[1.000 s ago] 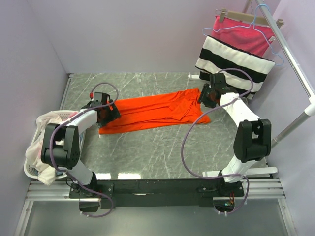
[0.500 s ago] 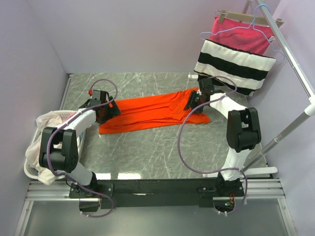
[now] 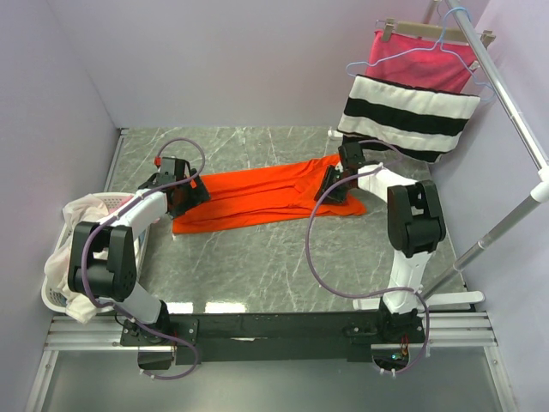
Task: Fold and stack the t-shirts
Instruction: Fold the other side of the tshirt into a rectangle
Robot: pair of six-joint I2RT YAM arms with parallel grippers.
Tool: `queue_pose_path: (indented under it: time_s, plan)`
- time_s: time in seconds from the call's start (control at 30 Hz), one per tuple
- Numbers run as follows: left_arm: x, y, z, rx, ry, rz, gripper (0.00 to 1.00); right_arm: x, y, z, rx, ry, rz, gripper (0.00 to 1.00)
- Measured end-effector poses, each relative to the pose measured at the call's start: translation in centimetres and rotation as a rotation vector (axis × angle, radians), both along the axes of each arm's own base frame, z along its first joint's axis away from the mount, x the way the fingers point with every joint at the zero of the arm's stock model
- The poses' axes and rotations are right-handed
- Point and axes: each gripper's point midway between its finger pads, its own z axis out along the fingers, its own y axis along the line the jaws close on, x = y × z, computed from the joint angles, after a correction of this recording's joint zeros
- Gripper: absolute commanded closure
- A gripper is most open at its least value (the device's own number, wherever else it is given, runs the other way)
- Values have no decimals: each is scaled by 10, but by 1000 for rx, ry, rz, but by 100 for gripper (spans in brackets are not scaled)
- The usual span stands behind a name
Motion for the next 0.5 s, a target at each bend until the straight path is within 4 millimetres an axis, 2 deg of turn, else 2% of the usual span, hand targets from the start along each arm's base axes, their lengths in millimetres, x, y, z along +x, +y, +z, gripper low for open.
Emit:
queue_pose_path:
  time_s: [0.03,0.17,0.27,0.5]
  plan:
    - [0,0,0,0,0,0,7,0,0,-1,1,3,0,70]
    - [0,0,0,3,2,-1,7,-1,1,-10,4,20,3,89]
    - [-1,1,-2,6,7,0,7,0,3,-9,15,15,11,93]
    - [-2,1,-3,8,14,0,7,9,13,2,64,-26,37,91]
